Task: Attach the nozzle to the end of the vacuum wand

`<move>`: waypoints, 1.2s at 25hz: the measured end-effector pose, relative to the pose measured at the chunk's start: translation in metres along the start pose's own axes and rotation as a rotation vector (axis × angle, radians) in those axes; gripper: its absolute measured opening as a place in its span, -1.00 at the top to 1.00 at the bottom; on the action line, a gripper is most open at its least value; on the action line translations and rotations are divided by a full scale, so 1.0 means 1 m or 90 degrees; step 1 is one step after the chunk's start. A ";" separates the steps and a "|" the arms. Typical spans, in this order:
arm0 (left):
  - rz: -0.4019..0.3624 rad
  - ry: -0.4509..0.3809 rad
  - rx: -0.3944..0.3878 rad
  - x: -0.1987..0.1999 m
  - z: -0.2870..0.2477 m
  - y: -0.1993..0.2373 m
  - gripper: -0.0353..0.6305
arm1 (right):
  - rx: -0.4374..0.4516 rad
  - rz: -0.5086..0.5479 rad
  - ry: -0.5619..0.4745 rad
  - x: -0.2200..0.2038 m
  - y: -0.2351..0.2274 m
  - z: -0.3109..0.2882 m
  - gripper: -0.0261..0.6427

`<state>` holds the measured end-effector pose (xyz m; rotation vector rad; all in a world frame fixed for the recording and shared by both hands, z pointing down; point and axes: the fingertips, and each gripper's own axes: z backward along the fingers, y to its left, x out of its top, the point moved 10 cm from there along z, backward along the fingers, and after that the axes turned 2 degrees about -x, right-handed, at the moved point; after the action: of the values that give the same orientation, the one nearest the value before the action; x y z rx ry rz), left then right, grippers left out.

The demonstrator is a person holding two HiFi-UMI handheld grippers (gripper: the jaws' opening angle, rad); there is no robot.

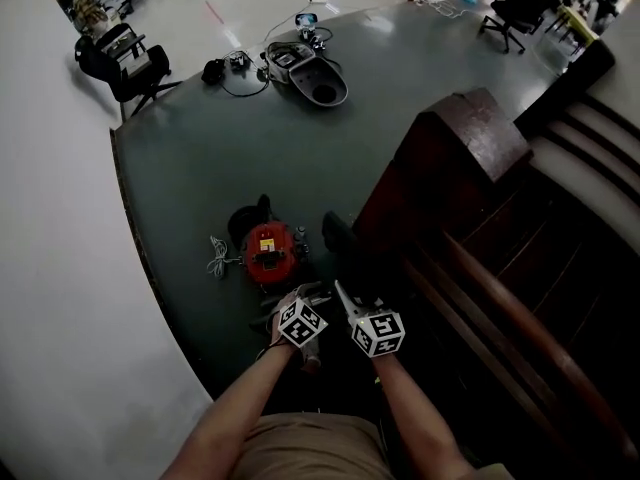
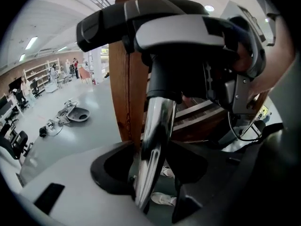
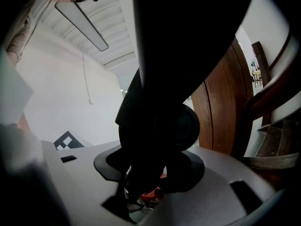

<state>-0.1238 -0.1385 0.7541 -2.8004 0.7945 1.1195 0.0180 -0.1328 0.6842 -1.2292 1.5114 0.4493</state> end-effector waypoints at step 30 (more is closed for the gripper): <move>0.099 -0.191 0.093 -0.031 0.147 0.022 0.26 | -0.212 -0.052 0.037 -0.009 -0.088 -0.019 0.15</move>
<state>-0.2467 -0.1141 0.6687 -2.4092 1.0248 1.3988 0.0840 -0.1784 0.7267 -1.5685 1.4668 0.6339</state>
